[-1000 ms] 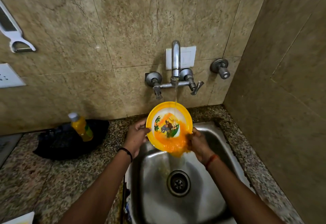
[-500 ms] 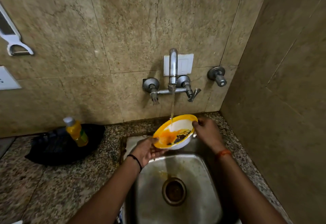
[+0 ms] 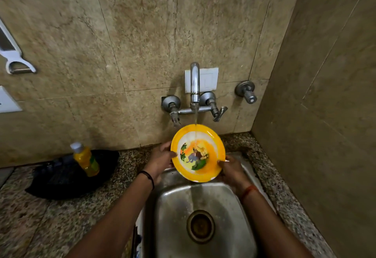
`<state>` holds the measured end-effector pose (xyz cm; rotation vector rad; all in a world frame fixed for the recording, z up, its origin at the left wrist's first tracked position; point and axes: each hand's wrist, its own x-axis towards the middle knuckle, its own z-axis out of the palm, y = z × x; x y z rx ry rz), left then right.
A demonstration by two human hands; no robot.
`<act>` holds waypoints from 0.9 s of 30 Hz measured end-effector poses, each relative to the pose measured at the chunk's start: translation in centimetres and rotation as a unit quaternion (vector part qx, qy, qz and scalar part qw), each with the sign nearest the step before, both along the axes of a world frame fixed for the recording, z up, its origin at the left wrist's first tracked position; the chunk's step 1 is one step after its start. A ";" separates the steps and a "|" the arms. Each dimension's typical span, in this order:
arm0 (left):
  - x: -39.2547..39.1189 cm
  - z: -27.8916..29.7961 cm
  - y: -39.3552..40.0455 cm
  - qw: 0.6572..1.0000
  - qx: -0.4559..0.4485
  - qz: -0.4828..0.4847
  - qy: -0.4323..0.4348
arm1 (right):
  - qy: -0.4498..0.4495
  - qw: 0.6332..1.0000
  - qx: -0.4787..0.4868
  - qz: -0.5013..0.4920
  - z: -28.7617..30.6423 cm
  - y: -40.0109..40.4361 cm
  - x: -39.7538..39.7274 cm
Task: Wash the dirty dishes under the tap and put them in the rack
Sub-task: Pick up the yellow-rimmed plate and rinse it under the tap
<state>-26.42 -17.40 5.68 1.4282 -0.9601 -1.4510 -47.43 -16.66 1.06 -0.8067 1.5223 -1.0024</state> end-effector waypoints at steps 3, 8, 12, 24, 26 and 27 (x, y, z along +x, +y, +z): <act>0.3 -1.5 0.5 0.995 0.028 0.021 0.088 | 0.051 0.993 -0.101 -0.009 1.3 -0.1 -0.7; -0.6 -3.5 0.9 0.985 0.104 0.047 0.129 | 0.213 0.951 -0.202 0.099 4.1 0.5 -1.1; -0.9 -4.5 1.4 0.979 0.167 0.038 0.113 | 0.300 0.923 -0.215 0.113 5.5 0.5 -0.6; 0.5 -0.4 -0.3 0.993 0.109 -0.012 -0.036 | 0.080 0.994 0.048 0.065 1.7 0.4 -0.6; 0.7 0.4 -0.4 0.996 0.049 -0.021 -0.073 | 0.043 0.995 0.046 0.082 0.1 0.9 -0.4; 0.8 0.6 -0.4 0.996 0.024 -0.021 -0.082 | 0.025 0.995 0.042 0.086 -0.5 1.1 -0.2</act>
